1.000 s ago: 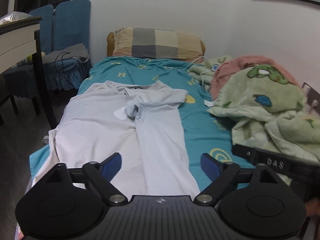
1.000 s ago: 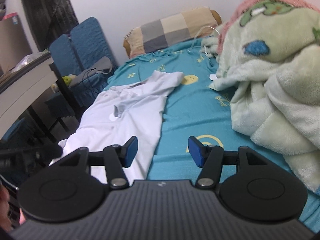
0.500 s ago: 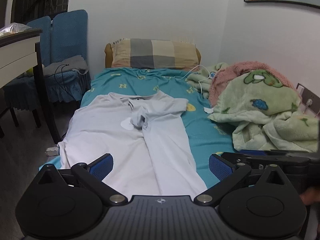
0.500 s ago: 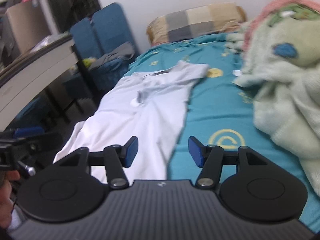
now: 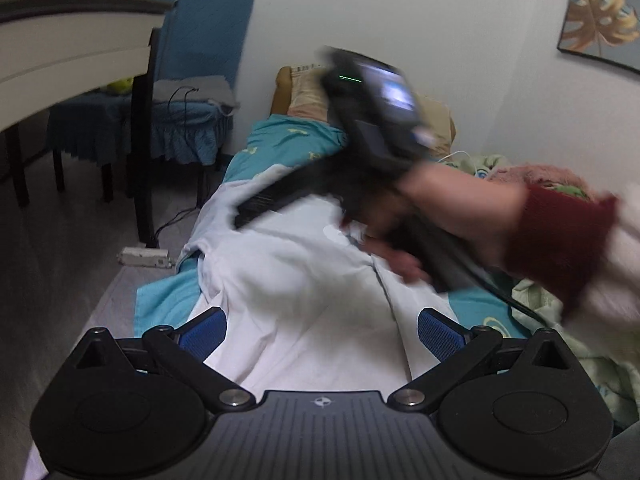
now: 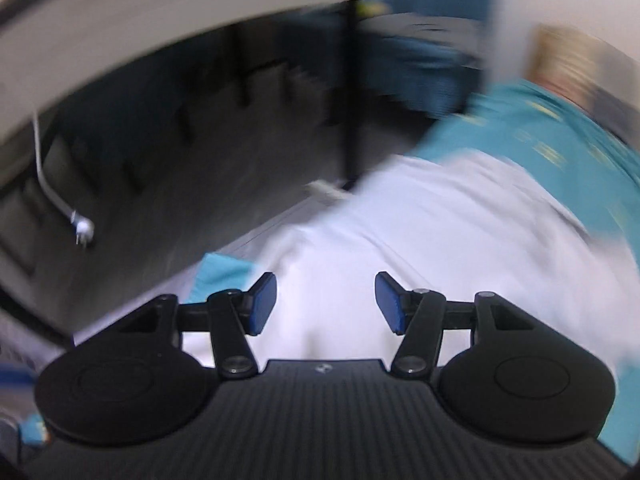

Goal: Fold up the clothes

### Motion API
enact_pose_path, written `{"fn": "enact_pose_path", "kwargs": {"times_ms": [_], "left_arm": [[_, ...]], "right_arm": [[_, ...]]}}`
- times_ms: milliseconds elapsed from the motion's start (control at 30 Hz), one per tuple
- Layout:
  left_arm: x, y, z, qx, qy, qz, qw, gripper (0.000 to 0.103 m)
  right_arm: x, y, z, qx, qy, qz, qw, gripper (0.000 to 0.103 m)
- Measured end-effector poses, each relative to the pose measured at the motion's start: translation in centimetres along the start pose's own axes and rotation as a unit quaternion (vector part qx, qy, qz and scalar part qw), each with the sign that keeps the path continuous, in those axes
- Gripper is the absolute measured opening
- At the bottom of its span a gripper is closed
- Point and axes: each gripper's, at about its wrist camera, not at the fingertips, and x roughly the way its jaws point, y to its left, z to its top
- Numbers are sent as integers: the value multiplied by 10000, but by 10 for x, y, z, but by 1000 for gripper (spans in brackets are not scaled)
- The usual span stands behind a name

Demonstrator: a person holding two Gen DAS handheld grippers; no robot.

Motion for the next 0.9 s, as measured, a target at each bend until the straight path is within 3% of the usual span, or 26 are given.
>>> {"fn": "enact_pose_path", "kwargs": {"times_ms": [133,267,500,567,633,667,733,833,900], "left_arm": [[11,12,-1,-205,38,53,9998,103],[19,24,-1,-476,120,80,9988,103],[28,35,-4,-791,237,36,9966,103],[31,41,-3,-949,253,83,9951,103],[34,46,-3,-1092,276,129,9935,103],[35,48,-3,-1128,295,158,9930,103],[35,48,-4,-1133,291,211,9929,103],[35,45,-8,-1098,282,271,9932,103],[34,43,-10,-1069,269,312,9934,103]], "right_arm": [[85,32,48,-913,619,174,9937,56],[159,64,59,-1941,1273,36,9727,56],[254,99,35,-3343,2681,-330,9029,53],[267,103,28,-3595,2900,-457,8858,46],[272,99,26,-3511,2972,-601,8859,17],[272,98,29,-3369,2923,-751,8919,7],[263,91,39,-3089,2592,-997,9096,6],[223,70,65,-2253,1795,-995,9524,6],[190,55,82,-1728,1225,-1154,9705,6]]}}
